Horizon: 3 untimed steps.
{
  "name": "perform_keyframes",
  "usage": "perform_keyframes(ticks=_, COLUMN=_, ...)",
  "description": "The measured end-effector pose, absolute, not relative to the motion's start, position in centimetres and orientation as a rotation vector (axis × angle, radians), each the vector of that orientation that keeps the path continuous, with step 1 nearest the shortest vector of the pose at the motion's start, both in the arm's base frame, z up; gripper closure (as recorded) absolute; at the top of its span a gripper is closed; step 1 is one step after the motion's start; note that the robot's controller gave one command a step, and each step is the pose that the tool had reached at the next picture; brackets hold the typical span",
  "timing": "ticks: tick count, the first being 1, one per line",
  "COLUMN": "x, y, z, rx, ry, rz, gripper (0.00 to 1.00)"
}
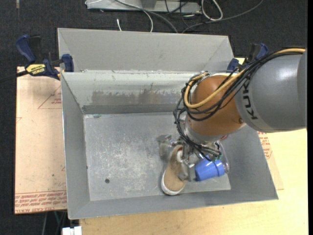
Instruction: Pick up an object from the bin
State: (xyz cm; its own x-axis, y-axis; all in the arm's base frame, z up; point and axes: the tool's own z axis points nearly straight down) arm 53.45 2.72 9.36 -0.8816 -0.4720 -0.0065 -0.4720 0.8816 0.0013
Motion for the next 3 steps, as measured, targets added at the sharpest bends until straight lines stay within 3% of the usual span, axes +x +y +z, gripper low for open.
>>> perform_keyframes(ticks=1, x=52.9, y=4.1, z=10.0, rx=-1.158, ry=2.915, rz=0.007, gripper=0.00)
perform_keyframes(ticks=2, x=53.0, y=5.1, z=6.9, rx=-1.155, ry=2.917, rz=0.002, gripper=0.00)
perform_keyframes(ticks=3, x=52.8, y=5.6, z=7.3, rx=-1.703, ry=2.628, rz=0.006, gripper=1.00)
